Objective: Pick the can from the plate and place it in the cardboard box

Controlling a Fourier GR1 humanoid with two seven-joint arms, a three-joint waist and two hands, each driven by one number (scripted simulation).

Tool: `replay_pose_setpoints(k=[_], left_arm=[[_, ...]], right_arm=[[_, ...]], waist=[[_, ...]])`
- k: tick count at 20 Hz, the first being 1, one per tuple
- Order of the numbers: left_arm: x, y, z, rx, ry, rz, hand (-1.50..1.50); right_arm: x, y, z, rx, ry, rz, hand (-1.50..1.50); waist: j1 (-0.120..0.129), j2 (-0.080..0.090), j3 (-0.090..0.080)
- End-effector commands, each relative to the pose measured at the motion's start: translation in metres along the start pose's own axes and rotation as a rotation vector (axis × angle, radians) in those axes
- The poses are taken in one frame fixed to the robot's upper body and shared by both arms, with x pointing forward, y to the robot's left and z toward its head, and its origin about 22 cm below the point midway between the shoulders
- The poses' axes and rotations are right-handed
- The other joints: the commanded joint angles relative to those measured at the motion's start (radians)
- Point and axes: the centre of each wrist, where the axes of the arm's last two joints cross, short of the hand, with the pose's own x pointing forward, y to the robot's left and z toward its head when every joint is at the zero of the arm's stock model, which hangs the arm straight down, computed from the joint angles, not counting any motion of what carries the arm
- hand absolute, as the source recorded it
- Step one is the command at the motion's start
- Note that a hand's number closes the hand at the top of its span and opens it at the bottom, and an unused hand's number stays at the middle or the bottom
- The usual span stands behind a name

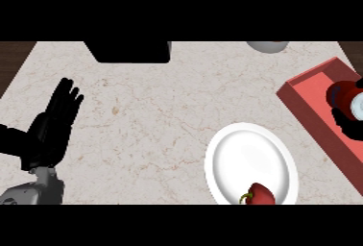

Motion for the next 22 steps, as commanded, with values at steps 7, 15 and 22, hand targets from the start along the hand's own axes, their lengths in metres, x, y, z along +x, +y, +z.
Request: replay_pose_setpoints(k=[7, 15, 22], left_arm=[[-0.01, -0.004, -0.003, -0.003, 0.003, 0.007, 0.0], [-0.015, -0.004, -0.002, -0.009, 0.005, 0.02, 0.0], [-0.017, 0.001, 0.001, -0.008, 0.005, 0.0, 0.0]], right_arm=[[-0.069, 0.061, -0.016, 0.392, 0.103, 0.366, 1.5], [-0.11, 0.073, -0.053, 0.292, 0.068, 0.089, -1.5], [-0.087, 0.053, -0.062, -0.076, -0.054, -0.276, -1.5]], waist=[[0.016, 0.008, -0.001], [0.007, 0.002, 0.0], [-0.002, -0.005, 0.0]])
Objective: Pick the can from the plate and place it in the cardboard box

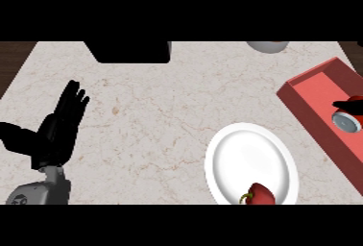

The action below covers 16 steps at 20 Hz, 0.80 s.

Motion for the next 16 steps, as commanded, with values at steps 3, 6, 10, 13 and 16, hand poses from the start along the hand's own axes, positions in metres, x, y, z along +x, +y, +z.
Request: replay_pose_setpoints(k=[3, 6, 10, 13, 16], left_arm=[[0.008, 0.017, 0.002, 0.013, -0.002, -0.001, 0.0], [0.007, 0.013, 0.009, 0.031, 0.014, 0.002, 0.0], [0.007, 0.006, 0.01, 0.006, 0.018, 0.016, 0.0], [-0.001, 0.012, 0.01, 0.017, 0.006, -0.009, 0.0], [0.0, -0.004, -0.006, 0.007, 0.013, 0.001, 0.0]], right_arm=[[-0.017, -0.018, 0.0, -0.125, -0.016, -0.326, -1.5], [-0.026, -0.031, -0.002, -0.158, 0.054, -0.529, -1.5], [-0.045, -0.039, 0.009, -0.165, 0.085, -0.768, -1.5], [-0.07, -0.054, 0.018, -0.211, 0.116, -0.843, -1.5], [-0.09, -0.066, 0.029, -0.237, 0.12, -0.871, -1.5]], waist=[[-0.007, -0.003, -0.001], [-0.011, -0.007, -0.001], [-0.022, -0.01, -0.001], [-0.013, -0.004, -0.001], [-0.012, -0.001, -0.001]])
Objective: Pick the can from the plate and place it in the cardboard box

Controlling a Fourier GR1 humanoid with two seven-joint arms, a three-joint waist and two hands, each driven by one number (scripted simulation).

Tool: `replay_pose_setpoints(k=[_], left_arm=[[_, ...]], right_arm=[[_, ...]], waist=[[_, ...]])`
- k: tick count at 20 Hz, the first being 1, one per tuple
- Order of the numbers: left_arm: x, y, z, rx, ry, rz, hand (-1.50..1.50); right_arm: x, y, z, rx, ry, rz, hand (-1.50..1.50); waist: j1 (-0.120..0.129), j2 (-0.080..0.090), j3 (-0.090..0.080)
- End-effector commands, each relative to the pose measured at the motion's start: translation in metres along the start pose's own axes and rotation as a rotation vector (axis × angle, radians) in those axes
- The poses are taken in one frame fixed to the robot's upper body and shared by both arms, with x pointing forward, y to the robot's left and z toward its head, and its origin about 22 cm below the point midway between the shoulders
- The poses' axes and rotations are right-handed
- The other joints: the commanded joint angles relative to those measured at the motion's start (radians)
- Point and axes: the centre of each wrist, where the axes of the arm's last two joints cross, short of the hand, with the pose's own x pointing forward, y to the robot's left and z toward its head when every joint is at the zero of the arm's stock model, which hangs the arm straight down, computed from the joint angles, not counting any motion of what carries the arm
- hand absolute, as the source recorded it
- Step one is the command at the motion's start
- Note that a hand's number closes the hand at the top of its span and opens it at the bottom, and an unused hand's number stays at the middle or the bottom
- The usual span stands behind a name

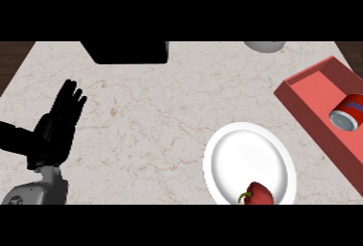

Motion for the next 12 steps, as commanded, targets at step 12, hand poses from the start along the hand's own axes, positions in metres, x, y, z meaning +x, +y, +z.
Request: replay_pose_setpoints(k=[12], left_arm=[[0.0, -0.011, -0.006, -0.012, -0.013, -0.009, 0.0]], right_arm=[[-0.047, -0.081, 0.038, -0.11, -0.027, -0.095, -1.5]], waist=[[0.007, 0.003, 0.0]])
